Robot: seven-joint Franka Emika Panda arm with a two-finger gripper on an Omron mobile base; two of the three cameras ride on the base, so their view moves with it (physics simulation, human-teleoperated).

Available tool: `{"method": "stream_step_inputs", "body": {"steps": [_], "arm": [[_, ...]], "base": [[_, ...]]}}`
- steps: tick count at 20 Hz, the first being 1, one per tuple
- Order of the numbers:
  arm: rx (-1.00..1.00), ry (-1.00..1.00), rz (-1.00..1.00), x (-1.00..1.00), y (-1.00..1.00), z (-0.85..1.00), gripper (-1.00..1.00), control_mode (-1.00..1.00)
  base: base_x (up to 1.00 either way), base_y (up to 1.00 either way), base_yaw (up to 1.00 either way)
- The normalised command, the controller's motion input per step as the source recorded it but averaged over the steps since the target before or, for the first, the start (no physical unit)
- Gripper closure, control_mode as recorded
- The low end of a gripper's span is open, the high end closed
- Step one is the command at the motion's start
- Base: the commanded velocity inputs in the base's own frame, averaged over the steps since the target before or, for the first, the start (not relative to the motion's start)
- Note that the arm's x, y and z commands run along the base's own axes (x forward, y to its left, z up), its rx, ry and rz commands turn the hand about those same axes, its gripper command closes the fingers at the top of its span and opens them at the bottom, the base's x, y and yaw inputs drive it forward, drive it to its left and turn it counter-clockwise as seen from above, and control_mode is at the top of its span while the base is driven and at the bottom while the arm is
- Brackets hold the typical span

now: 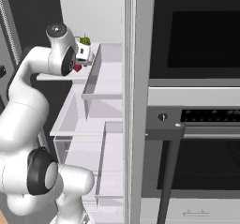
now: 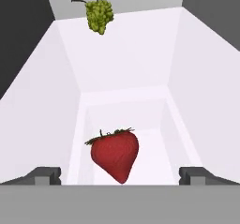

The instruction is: Take the strawberry from the fridge and place it on top of the pancake, located on the dining counter.

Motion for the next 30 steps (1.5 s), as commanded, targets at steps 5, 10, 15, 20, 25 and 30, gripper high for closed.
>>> {"method": "stream_step_inputs", "body": {"steps": [5, 10, 15, 20, 25, 30], "arm": [[0.0, 0.0, 0.0, 0.25, 0.0, -0.12, -1.0, -1.0], [0.0, 0.0, 0.0, 0.1, 0.0, -0.21, -1.0, -1.0], [-0.01, 0.01, 0.0, 0.27, 0.0, -0.19, -1.0, -1.0], [-0.02, 0.0, 0.0, 0.09, 0.0, -0.22, -1.0, -1.0], [0.0, 0.0, 0.0, 0.02, 0.0, -0.04, -1.0, -1.0], [0.0, 0.0, 0.0, 0.0, 0.13, -0.09, 1.0, -1.0]], "base": [[0.0, 0.0, 0.0], [0.0, 0.0, 0.0], [0.0, 0.0, 0.0], [0.0, 0.0, 0.0], [0.0, 0.0, 0.0], [0.0, 0.0, 0.0]]}}
